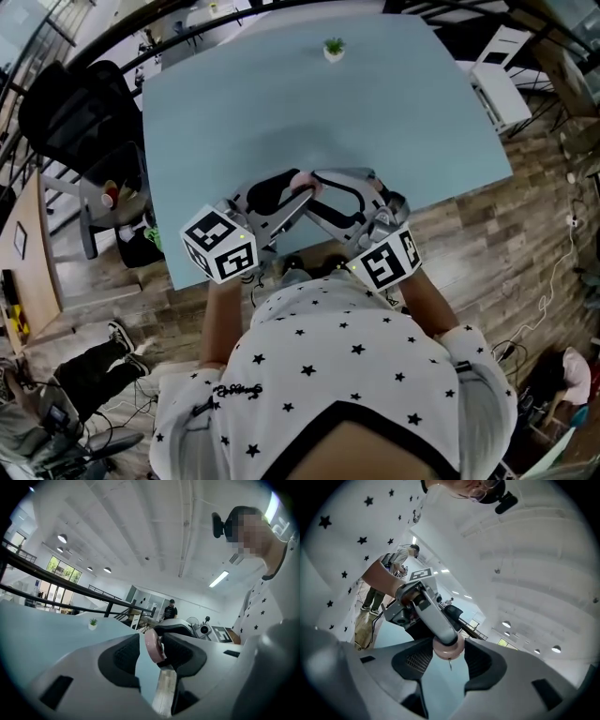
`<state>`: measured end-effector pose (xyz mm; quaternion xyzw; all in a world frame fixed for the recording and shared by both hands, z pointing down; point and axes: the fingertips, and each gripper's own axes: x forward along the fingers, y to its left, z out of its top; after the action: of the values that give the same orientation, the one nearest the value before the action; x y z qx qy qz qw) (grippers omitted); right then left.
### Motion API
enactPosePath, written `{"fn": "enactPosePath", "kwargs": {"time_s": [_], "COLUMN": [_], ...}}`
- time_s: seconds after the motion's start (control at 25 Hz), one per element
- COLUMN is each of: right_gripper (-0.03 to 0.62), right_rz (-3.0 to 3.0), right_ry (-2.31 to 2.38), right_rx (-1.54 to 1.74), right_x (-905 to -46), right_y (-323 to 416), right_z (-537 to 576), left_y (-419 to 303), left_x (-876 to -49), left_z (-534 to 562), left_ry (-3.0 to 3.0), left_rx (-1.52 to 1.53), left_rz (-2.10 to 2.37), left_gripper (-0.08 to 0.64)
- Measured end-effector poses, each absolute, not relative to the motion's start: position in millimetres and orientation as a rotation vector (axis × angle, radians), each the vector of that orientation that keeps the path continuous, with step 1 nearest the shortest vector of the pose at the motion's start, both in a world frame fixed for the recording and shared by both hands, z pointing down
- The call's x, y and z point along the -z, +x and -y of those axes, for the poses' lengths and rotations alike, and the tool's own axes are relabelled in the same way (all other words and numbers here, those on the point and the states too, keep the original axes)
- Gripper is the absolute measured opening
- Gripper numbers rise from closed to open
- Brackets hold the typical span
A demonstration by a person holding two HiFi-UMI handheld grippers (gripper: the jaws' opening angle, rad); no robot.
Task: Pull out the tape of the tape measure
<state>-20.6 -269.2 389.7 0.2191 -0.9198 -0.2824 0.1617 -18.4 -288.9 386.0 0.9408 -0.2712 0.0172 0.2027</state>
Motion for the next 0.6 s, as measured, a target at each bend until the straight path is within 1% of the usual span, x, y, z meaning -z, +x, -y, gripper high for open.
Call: {"fn": "enactPosePath", "kwargs": {"time_s": [0.16,0.28,0.4,0.6], "right_gripper": [0.209,0.209,0.210,0.210], "right_rz": [2.636,2.641,2.645,2.662], "right_ry": [0.631,0.648,0.668,0.692], "right_rx": [0.806,0.786,0.764,0.737], "right_x": [-389.0,-388.4,-389.3,-387.2], "right_y": [-20.9,-18.2,-20.0,-23.6], "right_z": [265.6,267.2,269.7,271.4], "left_y": [-16.3,-18.2,-21.5,-26.8], "left_x": [-387.2,-387.3,-386.3,-381.2], "left_z": [285.6,284.4,284.1,286.0], "left_ry": [2.616,2.608,2.599,2.590], "left_rx": [-0.044,-0.032,-0.003,0.024], "left_rz": [0.752,0.747,0.732,0.737], "left_gripper": [0.173,0.153,0.116,0.094]}}
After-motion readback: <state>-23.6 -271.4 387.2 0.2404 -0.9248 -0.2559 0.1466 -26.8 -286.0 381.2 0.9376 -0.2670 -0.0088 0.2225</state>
